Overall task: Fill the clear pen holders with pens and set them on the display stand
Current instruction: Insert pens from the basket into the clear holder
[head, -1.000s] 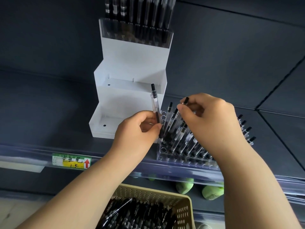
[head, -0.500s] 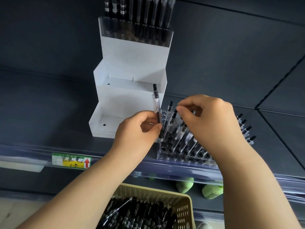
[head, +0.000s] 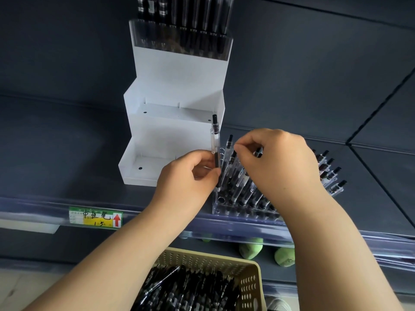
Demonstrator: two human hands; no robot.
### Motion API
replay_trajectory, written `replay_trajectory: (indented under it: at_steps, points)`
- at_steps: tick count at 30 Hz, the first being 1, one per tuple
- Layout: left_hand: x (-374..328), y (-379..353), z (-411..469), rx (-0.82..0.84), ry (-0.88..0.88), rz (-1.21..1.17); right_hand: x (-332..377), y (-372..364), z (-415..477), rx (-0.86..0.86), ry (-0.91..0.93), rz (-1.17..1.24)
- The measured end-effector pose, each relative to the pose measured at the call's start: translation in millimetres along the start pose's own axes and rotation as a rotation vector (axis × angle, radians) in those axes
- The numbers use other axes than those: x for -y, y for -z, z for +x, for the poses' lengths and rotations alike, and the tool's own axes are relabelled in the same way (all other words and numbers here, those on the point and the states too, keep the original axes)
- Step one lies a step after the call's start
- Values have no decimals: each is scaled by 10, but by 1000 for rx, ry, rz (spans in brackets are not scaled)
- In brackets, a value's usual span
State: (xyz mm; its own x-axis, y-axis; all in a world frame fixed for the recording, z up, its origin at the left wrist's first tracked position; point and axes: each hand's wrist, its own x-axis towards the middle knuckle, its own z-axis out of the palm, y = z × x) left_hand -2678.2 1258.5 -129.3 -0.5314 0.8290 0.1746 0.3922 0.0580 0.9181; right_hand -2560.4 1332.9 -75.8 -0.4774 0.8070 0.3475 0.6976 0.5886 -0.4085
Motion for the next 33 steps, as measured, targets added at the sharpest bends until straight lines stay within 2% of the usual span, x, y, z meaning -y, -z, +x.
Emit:
replay_trajectory:
  at_steps: [6,12,22,33]
  points:
    - [16,-20,-9,7,-28,40,-12,35,9,-8,-12,1]
    - [28,-63,-28,83,-38,14,-38,60,18,-34,-33,15]
    - [125,-125,-49,157,-66,229,-49,69,23,-14,-41,22]
    - [170,-148,-31,159,-83,270,-69,79,30,-6,-53,9]
